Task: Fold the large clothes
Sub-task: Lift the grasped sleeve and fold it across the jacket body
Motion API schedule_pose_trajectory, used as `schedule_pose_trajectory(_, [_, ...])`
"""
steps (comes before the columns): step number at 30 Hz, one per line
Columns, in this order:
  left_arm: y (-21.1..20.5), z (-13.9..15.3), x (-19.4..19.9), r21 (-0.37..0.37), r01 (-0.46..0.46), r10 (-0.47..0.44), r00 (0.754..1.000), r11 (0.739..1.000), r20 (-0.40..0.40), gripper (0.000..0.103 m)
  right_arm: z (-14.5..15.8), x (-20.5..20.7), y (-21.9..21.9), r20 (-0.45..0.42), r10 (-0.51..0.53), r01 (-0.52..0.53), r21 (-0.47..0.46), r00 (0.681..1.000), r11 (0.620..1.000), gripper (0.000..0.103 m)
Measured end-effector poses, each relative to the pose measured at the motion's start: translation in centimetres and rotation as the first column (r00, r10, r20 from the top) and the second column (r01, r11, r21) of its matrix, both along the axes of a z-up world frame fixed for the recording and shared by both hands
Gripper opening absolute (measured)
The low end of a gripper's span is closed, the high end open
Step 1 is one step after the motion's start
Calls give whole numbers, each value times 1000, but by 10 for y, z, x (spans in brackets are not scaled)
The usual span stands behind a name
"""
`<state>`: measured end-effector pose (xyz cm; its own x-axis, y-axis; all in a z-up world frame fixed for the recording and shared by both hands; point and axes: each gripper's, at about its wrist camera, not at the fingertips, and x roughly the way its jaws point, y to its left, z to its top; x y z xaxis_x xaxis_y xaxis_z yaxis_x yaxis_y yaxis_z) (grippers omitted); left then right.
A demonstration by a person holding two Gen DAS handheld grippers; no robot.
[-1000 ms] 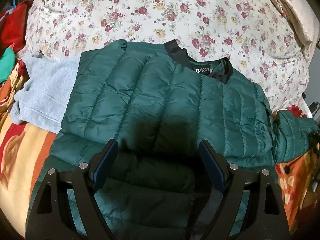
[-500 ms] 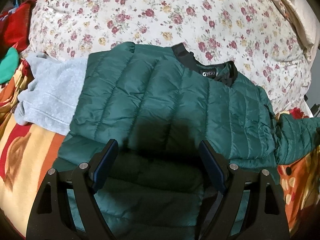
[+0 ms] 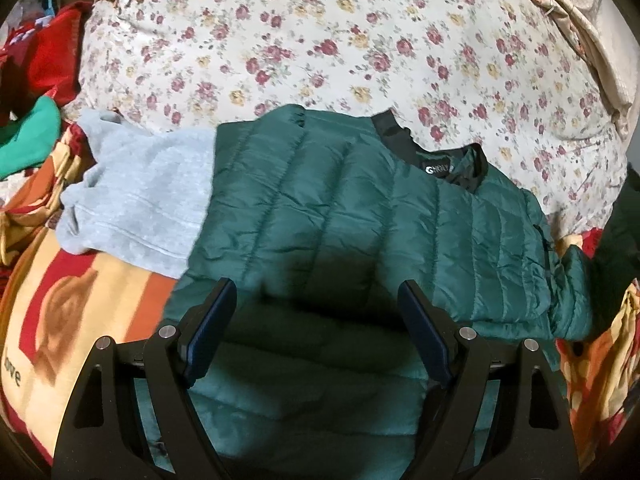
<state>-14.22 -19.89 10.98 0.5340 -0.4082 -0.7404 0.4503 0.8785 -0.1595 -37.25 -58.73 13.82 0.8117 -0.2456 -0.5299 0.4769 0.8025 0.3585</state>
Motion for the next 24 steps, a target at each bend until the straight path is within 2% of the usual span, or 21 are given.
schedule_pose_trajectory(8, [16, 0, 9, -28, -38, 38, 999, 999, -22, 83, -21, 37, 49, -29, 138, -136, 54, 990, 989, 10])
schedule_pose_trajectory(16, [14, -1, 7, -31, -29, 29, 999, 999, -24, 83, -45, 91, 111, -80, 282, -276, 76, 956, 958, 10])
schedule_pose_trajectory(20, [14, -4, 10, -23, -29, 28, 999, 999, -32, 83, -69, 122, 133, -107, 321, -306, 134, 941, 942, 10])
schedule_pose_trajectory(22, [14, -5, 11, -21, -29, 28, 999, 999, -36, 83, -86, 138, 140, -154, 335, -310, 166, 930, 936, 10])
schedule_pose_trajectory(24, [15, -5, 11, -23, -30, 29, 999, 999, -38, 83, -94, 146, 148, -208, 341, -314, 152, 917, 937, 14])
